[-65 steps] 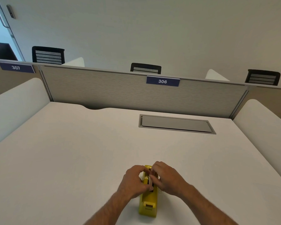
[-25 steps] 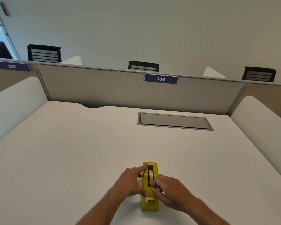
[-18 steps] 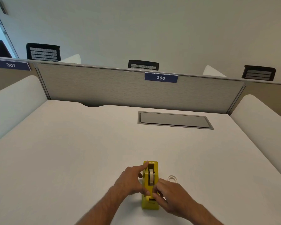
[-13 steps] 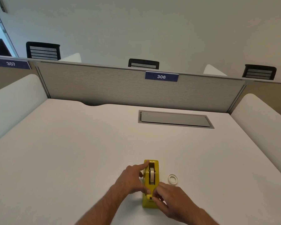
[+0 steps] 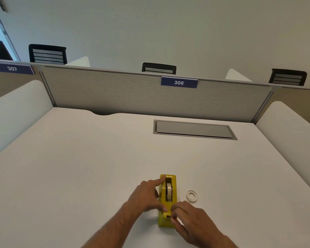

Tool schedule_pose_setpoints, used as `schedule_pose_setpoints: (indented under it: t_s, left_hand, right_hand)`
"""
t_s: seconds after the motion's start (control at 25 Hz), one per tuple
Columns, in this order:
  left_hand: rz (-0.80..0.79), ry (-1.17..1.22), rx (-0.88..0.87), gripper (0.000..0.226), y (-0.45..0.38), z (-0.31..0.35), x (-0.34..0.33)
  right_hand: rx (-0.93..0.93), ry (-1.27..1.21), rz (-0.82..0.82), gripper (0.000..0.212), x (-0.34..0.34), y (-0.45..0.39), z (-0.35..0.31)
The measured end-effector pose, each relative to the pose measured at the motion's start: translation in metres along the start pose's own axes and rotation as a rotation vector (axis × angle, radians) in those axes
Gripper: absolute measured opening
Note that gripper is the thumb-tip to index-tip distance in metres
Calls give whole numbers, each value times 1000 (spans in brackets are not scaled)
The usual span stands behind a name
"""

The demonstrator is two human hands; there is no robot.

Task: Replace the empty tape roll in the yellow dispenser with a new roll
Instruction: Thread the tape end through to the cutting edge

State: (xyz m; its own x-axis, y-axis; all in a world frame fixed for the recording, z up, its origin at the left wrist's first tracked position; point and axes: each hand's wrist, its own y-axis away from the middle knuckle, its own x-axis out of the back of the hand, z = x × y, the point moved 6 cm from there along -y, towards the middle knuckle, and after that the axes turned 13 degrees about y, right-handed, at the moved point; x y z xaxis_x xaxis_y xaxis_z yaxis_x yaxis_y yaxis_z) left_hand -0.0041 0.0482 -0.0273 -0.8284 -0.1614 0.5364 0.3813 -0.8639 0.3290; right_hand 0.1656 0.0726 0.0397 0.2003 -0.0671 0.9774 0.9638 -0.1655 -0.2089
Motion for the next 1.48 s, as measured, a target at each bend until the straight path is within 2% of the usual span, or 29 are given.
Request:
schedule_pose_setpoints:
  t_s: [0.28,0.6,0.84,1.0,1.12,1.24,1.4,1.48]
  left_hand:
    - [-1,-3,-7,119,2,3,2]
    - [2,-3,-16,117,3,5,3]
    - [6,-7,-10,117,4,5,3]
    - [7,-9,-5,116,5,7,3]
    - [5,-20,-4,115,6,9,3]
    - [8,-18,-9,113,6,11,3]
    - [8,-26,-9,113,7,11,3]
    - [5,-26,-7,114,8,10,3]
  right_hand:
    - [70,82,39,17,-3,0,-4]
    - [44,58,107,16,-8,1,-3]
    - [160,141,119,11,-8,-1,-7]
    - [161,156,193,21,-12,5,-10]
    - [155,196,221,41,-21,10,-11]
    - [155,222,251,46,-23,11,-12]
    - [163,229,274,43,-22,13,-14]
    - [159,219,260,33,-21,14,-14]
